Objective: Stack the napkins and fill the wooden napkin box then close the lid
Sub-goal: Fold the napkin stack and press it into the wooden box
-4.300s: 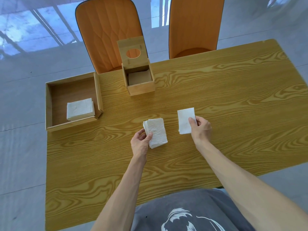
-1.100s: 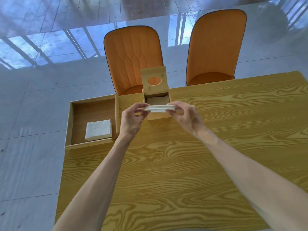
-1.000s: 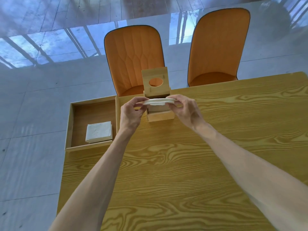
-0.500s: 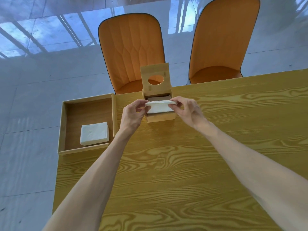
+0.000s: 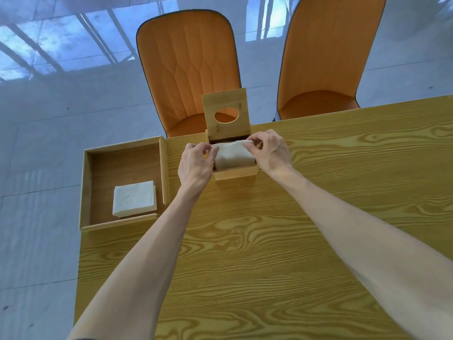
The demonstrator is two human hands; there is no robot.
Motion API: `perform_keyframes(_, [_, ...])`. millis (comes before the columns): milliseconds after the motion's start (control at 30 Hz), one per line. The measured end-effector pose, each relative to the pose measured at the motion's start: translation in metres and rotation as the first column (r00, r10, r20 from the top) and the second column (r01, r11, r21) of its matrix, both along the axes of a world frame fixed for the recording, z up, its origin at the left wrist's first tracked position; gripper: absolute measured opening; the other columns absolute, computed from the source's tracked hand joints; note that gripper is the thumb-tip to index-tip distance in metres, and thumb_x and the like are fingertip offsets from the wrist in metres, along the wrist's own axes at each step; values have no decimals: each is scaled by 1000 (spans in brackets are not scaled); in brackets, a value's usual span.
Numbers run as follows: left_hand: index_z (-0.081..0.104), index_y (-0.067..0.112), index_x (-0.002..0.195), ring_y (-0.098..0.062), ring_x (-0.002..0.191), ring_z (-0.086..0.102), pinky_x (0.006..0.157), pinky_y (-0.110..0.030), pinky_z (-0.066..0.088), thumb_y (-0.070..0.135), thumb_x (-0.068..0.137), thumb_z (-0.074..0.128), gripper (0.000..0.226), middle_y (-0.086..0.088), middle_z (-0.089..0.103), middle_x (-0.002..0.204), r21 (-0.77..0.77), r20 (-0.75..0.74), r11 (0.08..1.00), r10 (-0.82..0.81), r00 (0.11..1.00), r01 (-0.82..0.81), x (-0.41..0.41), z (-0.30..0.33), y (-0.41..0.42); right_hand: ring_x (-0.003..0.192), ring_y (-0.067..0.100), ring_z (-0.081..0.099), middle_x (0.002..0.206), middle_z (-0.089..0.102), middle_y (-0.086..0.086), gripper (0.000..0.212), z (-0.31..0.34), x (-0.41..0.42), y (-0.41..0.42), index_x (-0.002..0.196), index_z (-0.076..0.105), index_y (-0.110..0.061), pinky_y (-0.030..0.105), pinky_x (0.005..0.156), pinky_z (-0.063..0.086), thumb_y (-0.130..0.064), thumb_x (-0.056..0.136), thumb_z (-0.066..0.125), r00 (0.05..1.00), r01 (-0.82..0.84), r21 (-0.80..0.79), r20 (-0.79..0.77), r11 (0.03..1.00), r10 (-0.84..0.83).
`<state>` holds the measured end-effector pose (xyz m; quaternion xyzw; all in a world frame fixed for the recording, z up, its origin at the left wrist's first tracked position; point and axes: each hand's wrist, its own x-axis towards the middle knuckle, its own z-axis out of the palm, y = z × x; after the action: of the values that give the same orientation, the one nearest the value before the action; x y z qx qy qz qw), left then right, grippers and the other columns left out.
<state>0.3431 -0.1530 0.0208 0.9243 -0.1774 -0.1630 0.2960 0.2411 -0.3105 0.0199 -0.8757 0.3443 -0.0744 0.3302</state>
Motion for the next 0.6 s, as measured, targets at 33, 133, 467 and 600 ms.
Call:
perform_keyframes(33, [68,19,117,-25,100,61,71,-35,44,50,95,54,41,-5,59,113,6,19,1000,4,1000,-4,0,-1,-1,89,21,62,103,62,4,21,-1,2,0,102,74,-23,29,66,43,-38,93,63,1000,11,-3,-10,1000,-11])
perform_keyframes(133, [70,21,115,-26,102,60,68,-35,41,49,95,55,38,-6,59,114,42,106,999,18,994,-22,1,-1,-7,88,21,62,106,61,5,20,-2,7,2,104,74,-26,28,61,42,-39,92,65,998,51,-41,-38,998,-53])
perform_keyframes(467, [62,22,112,-13,87,56,67,-29,36,33,92,66,23,0,64,108,-28,190,994,114,975,-110,-3,-3,-11,85,20,65,107,62,5,38,-4,13,6,114,53,-18,29,60,49,-22,84,77,993,111,-139,-11,984,-114])
perform_keyframes(600, [63,22,110,-10,83,53,67,-30,37,37,92,64,24,1,66,105,-36,173,993,117,978,-112,-2,0,-2,86,20,66,109,62,6,36,-1,11,8,113,55,-19,27,59,46,-23,84,76,993,111,-153,-7,982,-114])
